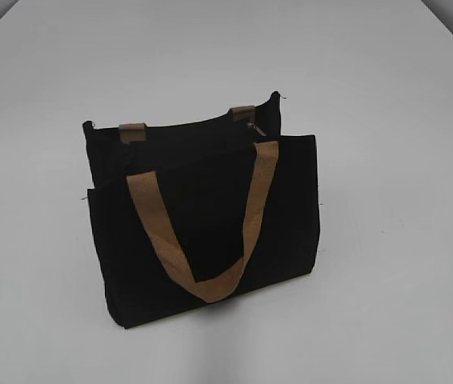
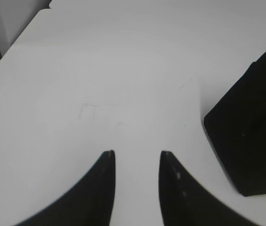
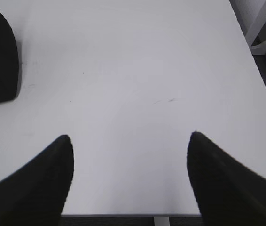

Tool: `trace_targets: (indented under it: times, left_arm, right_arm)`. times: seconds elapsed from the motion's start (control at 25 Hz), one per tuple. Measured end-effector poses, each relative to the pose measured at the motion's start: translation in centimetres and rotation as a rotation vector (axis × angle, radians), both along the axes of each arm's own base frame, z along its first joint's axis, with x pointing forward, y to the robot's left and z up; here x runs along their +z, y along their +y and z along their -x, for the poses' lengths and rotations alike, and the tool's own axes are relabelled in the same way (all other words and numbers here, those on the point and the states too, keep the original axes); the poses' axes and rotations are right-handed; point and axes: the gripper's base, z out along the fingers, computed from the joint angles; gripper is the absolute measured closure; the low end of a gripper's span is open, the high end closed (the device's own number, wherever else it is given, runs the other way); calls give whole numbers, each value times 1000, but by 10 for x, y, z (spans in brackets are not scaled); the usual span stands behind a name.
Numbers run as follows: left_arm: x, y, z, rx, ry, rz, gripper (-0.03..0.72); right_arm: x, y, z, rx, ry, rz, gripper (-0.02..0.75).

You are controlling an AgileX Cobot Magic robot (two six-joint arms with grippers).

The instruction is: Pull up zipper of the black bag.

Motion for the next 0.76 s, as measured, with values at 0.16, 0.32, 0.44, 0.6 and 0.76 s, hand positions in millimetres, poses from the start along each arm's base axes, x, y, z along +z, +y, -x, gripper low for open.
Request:
trace_targets:
  times: [0.16, 0.32, 0.44, 0.6, 0.76]
  left_arm:
    - [0, 0, 0, 0, 0, 0, 446]
    - [0, 0, 0, 0, 0, 0, 446]
    - [0, 0, 0, 0, 0, 0, 446]
    - [0, 0, 0, -1, 0, 1, 446]
    - [0, 0, 0, 0, 0, 0, 446]
  right_arm:
    - [0, 0, 0, 0, 0, 0, 160]
    - [0, 0, 0, 0, 0, 0, 160]
    - [0, 0, 0, 0, 0, 0, 160]
    - [0, 0, 0, 0, -1, 0, 160]
    - [0, 0, 0, 0, -1, 0, 160]
